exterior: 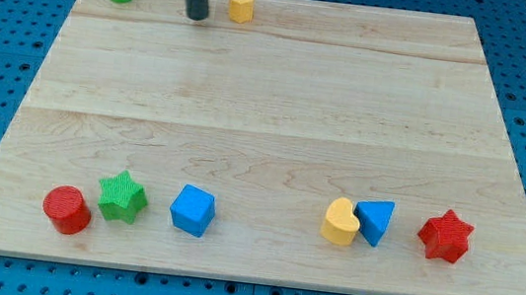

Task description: Push the hexagon to the top middle of the board

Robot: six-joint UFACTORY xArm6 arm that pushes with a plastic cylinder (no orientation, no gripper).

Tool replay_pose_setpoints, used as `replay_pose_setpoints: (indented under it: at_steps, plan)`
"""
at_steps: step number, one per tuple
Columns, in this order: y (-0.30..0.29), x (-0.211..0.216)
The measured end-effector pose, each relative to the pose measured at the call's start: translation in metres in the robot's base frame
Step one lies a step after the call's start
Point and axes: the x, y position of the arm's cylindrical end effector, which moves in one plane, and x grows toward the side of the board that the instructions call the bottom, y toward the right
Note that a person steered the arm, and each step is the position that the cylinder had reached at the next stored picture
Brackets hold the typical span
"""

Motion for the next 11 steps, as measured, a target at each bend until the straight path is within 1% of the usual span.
replay_pose_setpoints:
  at_steps: [1,2,4,5,6,9,10,11]
  plan:
    - [0.04,-0.02]
    - [0.069,-0.026]
    - [0.102,-0.024]
    - [0.083,0.022]
    - [0.08,0.062]
    - [0.08,0.065]
    - [0.111,0.088]
    - [0.165,0.127]
